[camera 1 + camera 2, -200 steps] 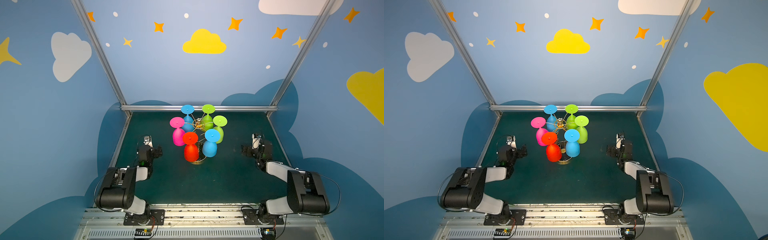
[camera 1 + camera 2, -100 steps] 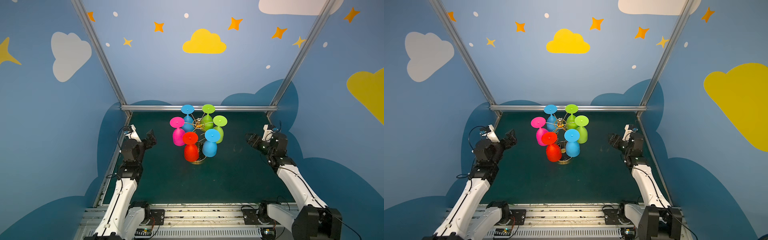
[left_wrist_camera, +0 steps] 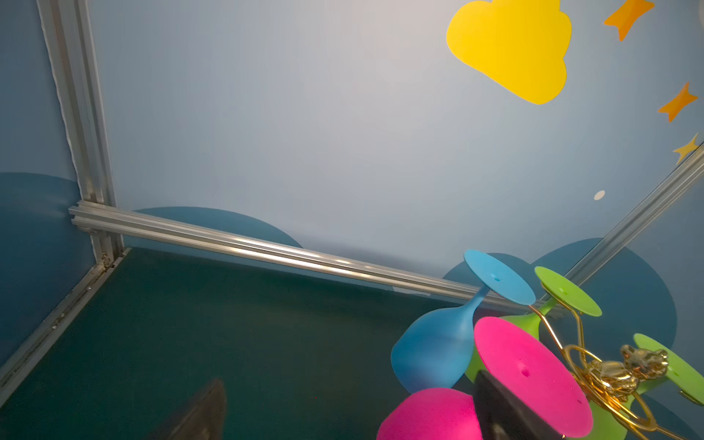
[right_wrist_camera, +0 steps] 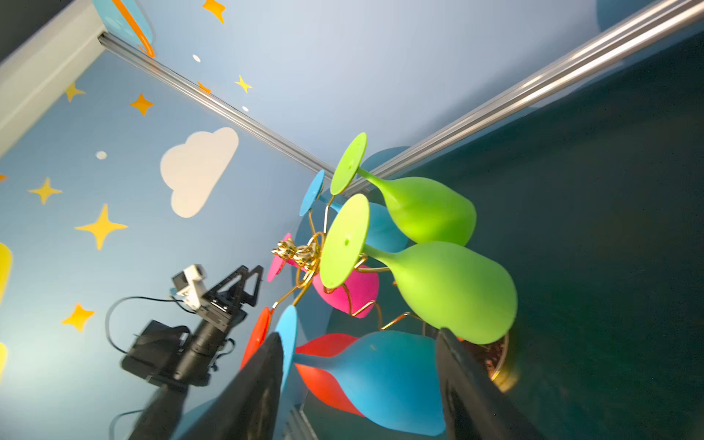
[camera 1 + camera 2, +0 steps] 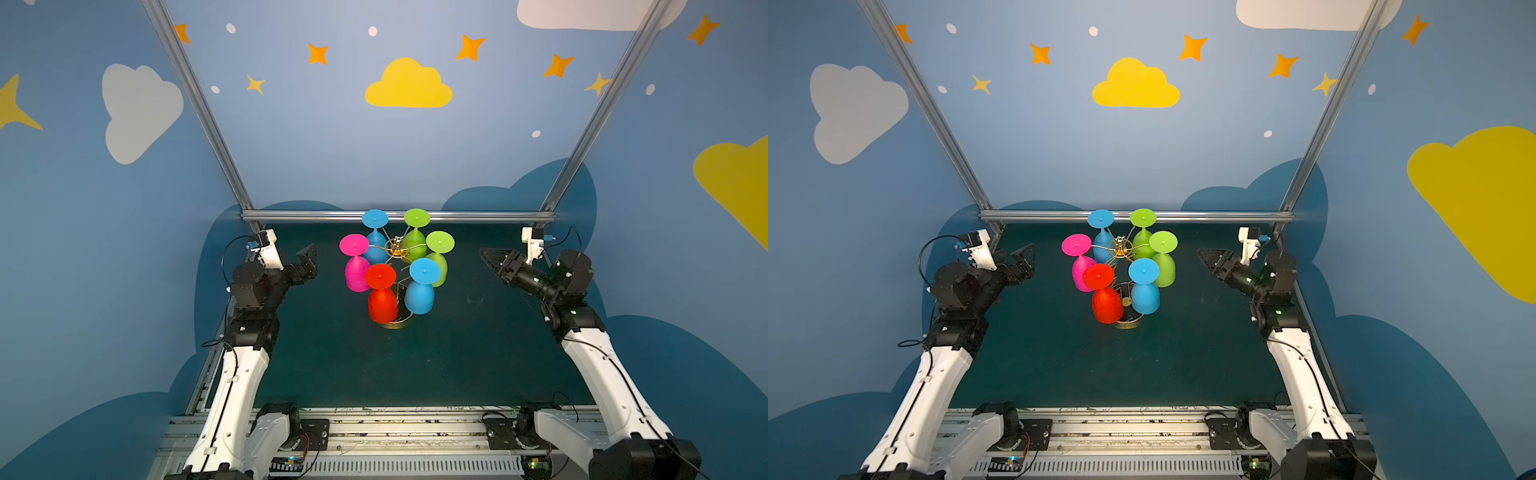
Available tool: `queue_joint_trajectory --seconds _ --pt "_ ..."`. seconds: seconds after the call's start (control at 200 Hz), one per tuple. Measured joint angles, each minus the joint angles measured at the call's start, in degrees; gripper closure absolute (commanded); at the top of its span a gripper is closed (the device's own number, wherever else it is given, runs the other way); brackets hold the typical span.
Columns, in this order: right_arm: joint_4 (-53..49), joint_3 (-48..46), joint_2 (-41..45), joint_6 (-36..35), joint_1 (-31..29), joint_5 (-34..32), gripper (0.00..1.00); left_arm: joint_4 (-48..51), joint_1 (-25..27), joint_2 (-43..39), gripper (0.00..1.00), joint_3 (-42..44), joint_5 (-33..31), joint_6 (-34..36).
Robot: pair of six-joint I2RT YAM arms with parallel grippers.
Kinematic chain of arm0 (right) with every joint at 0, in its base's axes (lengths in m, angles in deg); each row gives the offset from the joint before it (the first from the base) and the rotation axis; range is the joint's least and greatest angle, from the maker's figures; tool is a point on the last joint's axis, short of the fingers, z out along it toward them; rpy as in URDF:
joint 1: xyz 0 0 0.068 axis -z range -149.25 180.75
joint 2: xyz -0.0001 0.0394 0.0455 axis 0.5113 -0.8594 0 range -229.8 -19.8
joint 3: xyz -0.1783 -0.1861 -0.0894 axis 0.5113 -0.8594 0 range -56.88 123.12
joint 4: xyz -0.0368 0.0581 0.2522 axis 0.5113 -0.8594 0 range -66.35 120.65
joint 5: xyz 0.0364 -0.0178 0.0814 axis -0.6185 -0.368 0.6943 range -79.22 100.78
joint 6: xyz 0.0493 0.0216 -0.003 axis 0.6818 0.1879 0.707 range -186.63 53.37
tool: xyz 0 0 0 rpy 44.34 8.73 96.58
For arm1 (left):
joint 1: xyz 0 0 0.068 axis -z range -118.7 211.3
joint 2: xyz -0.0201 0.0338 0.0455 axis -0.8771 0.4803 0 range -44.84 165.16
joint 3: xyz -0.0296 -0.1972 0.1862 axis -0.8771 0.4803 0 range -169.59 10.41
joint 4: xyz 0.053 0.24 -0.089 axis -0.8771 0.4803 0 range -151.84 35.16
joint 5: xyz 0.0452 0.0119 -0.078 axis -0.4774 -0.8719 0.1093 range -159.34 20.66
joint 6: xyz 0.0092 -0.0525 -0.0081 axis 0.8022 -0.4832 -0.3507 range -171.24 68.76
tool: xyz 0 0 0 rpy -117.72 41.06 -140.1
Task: Take the wine glass off the wine glass rack
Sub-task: 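Move the right gripper to the green glass base nearest it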
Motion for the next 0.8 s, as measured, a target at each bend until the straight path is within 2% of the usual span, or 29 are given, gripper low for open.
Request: queue_joint_trajectory --seconds 0.21,0.461,0.801 --pt "2.27 6.67 -11.78 6.51 -2.78 5.18 0.44 -0.07 -0.07 -1.29 0.00 0.83 2.99 -0.31" --pt "3.87 11.43 -19.78 8.79 -6.64 7.15 0.51 -0.11 -0.07 -3.26 0.00 0.87 3.89 -0.31" --pt "6.64 11.98 -22.25 10.56 -7.30 7.61 0.79 -0.07 -0.07 -3.58 0.00 1.55 4.11 -0.31"
